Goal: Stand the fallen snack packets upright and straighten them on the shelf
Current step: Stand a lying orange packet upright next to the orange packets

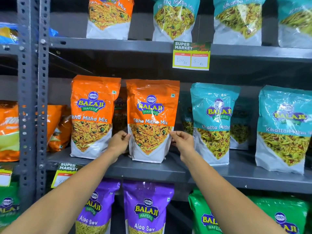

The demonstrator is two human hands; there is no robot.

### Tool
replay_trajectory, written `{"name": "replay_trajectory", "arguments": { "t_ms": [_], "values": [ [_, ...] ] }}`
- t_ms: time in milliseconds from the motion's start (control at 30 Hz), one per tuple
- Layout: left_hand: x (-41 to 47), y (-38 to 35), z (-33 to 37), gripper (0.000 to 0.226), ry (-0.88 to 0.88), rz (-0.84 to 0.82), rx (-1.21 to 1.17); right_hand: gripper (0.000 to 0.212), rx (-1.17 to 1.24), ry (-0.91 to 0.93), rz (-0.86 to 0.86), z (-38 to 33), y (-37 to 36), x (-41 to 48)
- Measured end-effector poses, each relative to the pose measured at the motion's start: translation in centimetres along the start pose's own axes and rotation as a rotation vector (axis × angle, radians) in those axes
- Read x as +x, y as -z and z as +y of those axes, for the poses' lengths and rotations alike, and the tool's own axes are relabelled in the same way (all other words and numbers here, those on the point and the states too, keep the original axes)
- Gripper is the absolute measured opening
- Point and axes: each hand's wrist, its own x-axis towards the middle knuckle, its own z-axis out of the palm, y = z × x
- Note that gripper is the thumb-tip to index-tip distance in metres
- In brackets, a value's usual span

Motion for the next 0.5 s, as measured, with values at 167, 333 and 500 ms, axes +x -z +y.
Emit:
{"name": "replay_trajectory", "arguments": {
  "t_ms": [167,333,500],
  "values": [
    [-2.1,-0.9,2.0,0.046,0.168,-0.194,-0.425,0.046,0.019,-0.096,-0.064,0.4,-1.1,-0.6],
    [0.3,-4.0,-0.9,0.112,0.088,-0.244,-0.413,0.077,-0.085,-0.129,-0.193,1.0,-3.2,-2.3],
    [-0.2,-4.5,-0.2,0.097,0.068,-0.230,-0.382,0.080,-0.148,-0.119,-0.176,0.7,-3.2,-2.6]
  ]
}}
